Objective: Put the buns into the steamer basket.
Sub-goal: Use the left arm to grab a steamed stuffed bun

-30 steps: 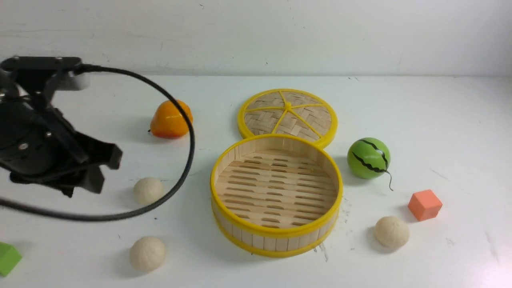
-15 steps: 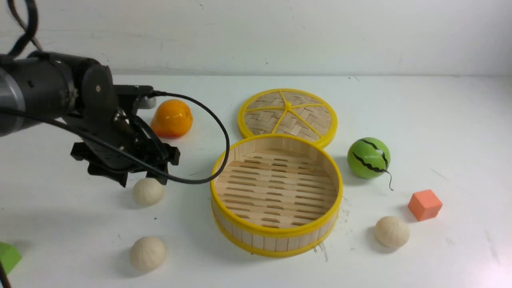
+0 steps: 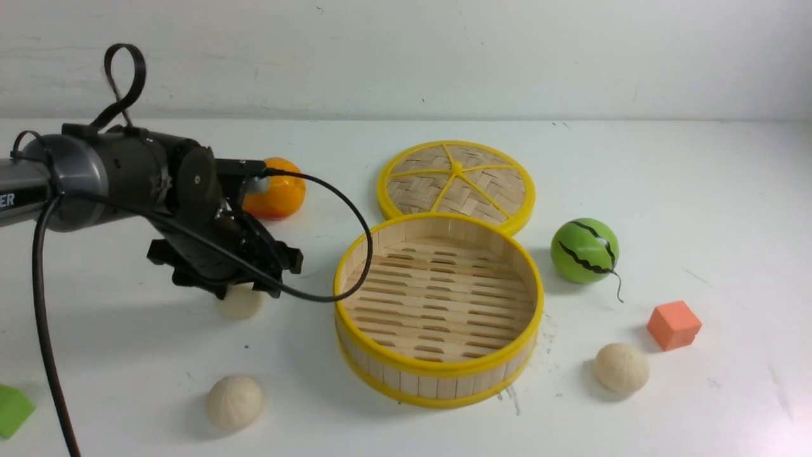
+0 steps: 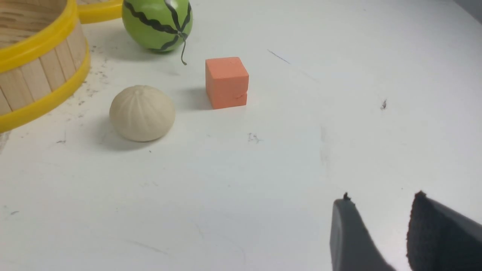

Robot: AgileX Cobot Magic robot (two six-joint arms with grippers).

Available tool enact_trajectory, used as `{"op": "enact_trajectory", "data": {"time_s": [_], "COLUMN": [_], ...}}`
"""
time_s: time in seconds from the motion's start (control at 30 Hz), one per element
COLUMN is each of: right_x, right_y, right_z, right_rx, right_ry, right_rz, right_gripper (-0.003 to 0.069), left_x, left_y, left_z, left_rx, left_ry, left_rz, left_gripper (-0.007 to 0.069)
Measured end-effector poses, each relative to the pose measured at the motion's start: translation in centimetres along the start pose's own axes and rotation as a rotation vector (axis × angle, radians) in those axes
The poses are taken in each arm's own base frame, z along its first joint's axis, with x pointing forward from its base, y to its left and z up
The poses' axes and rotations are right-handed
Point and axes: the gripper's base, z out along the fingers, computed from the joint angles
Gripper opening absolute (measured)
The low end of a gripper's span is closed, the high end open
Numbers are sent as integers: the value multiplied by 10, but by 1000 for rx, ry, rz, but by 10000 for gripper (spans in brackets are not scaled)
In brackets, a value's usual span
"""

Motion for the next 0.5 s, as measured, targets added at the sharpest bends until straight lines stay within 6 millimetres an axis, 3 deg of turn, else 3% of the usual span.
{"op": "enact_trajectory", "data": {"time_s": [0.27, 0.4, 0.5], "right_x": [0, 0, 0], "right_y": [0, 0, 0], "right_z": [0, 0, 0], "right_rx": [0, 0, 0], "right_ry": [0, 0, 0], "right_rz": [0, 0, 0], "right_gripper": [239, 239, 239], "left_x": [-17, -15, -10], "left_y": [2, 3, 4], "left_z": [-19, -9, 10], "left_rx": [-46, -61, -74], "left_ry": [36, 59, 100], "left_rz": [36, 46, 42], "left_gripper": [524, 524, 519]}}
